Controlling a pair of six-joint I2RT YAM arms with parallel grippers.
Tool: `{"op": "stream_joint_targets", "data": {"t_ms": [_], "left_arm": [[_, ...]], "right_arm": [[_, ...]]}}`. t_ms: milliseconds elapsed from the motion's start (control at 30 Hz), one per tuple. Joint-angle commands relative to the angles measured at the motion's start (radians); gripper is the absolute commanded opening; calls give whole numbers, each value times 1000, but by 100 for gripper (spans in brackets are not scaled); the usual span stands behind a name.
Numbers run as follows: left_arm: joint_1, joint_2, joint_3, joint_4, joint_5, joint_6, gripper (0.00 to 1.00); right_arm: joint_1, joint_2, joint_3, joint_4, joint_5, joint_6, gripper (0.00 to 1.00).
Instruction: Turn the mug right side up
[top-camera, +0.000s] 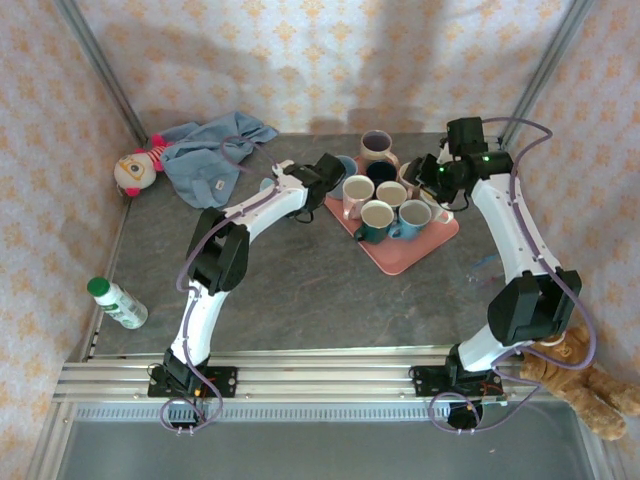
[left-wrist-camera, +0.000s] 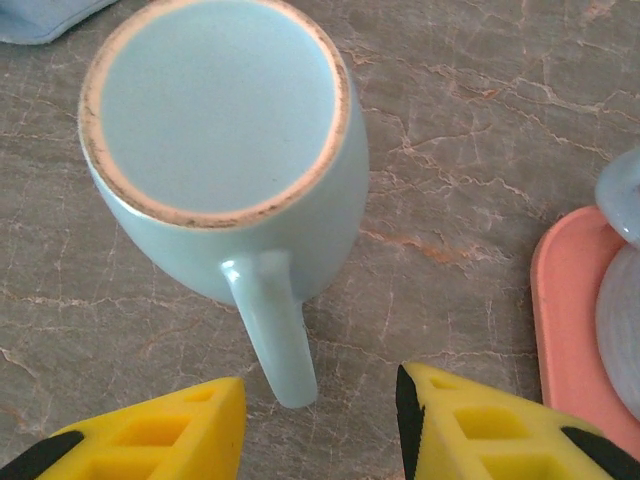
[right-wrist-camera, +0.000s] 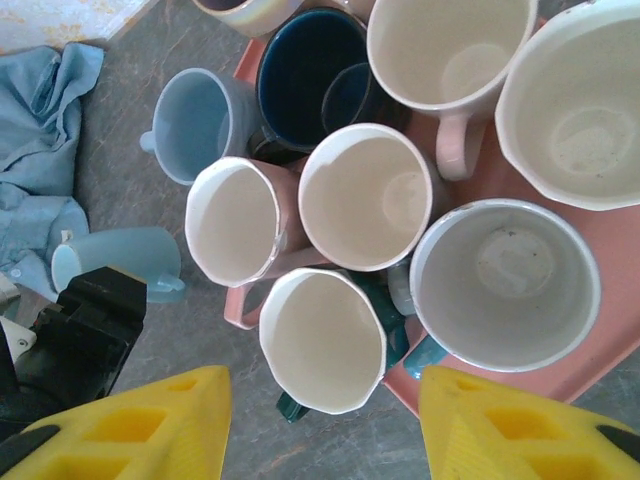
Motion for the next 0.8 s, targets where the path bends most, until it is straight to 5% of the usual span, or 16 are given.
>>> {"op": "stream_joint_targets", "data": {"t_ms": [0,767], "left_arm": [[16,13,-9,-39,-29,-32,43],[57,72,-40,60,-28,41,37]], "right_arm": [[2,4,22,10,-40,16,52],[3,-16,39,7,-76,6,53]]}}
